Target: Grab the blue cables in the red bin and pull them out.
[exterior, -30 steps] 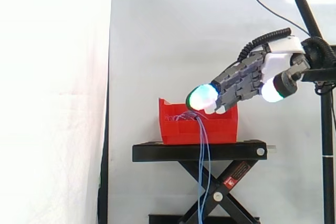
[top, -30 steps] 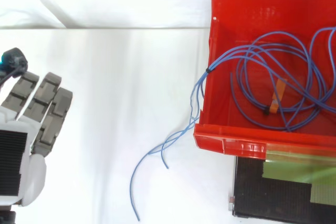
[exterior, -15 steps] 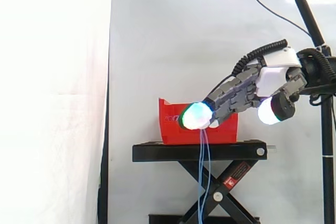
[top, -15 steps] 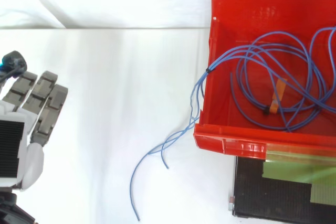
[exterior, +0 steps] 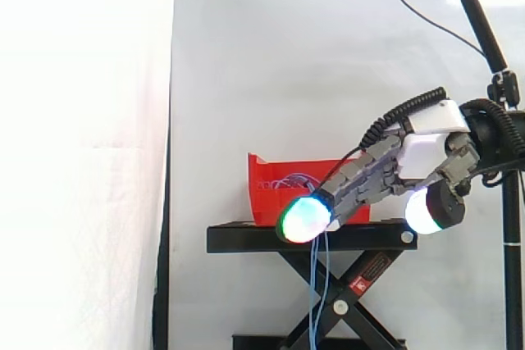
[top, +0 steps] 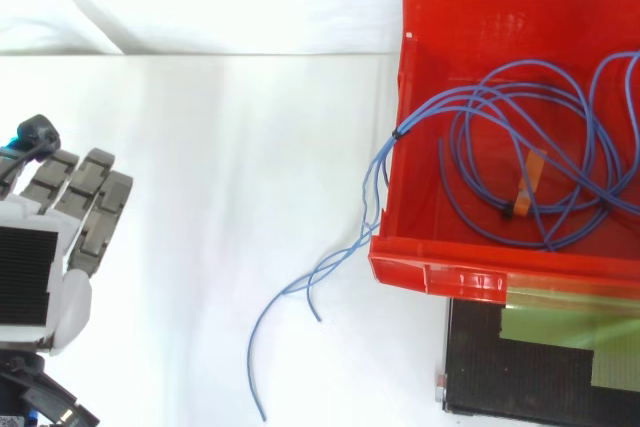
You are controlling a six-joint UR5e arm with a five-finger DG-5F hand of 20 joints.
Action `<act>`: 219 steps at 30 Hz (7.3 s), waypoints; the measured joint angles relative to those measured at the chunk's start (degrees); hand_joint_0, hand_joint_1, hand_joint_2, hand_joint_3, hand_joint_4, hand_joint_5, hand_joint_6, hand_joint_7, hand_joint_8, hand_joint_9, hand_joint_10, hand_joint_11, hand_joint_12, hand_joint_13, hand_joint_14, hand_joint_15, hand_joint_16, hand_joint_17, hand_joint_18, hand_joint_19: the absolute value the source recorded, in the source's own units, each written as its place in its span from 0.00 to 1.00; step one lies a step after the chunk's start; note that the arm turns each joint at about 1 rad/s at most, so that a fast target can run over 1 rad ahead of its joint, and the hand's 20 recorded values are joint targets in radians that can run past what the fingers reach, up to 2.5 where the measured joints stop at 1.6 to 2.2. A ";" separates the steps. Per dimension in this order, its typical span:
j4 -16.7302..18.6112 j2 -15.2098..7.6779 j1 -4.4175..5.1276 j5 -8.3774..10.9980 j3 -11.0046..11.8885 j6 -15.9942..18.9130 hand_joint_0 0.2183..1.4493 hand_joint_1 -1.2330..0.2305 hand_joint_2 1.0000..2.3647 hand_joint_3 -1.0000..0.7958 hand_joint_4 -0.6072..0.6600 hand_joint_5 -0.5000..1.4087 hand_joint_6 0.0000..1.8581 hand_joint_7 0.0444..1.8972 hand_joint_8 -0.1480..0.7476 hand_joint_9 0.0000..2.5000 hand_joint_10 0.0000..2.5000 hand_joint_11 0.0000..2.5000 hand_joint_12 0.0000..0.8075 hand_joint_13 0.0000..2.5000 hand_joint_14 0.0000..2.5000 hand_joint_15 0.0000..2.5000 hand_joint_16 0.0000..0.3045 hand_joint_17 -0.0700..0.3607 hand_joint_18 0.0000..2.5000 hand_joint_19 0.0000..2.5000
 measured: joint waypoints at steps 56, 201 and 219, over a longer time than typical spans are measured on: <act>-8.40 -7.06 -1.73 -6.95 14.73 -42.87 0.35 0.21 0.00 0.00 0.65 0.57 0.01 0.18 0.47 0.22 0.01 0.14 0.45 0.13 0.00 0.12 0.17 0.43 0.08 0.17; -25.47 -12.61 -14.56 -12.29 25.97 -90.71 0.39 0.18 0.00 0.00 0.62 0.56 0.00 0.25 0.45 0.21 0.01 0.22 0.44 0.13 0.01 0.14 0.16 0.42 0.09 0.19; -25.45 -12.68 -14.56 -12.29 26.71 -92.36 0.39 0.18 0.00 0.00 0.62 0.62 0.00 0.30 0.44 0.22 0.01 0.22 0.43 0.14 0.01 0.14 0.16 0.42 0.09 0.19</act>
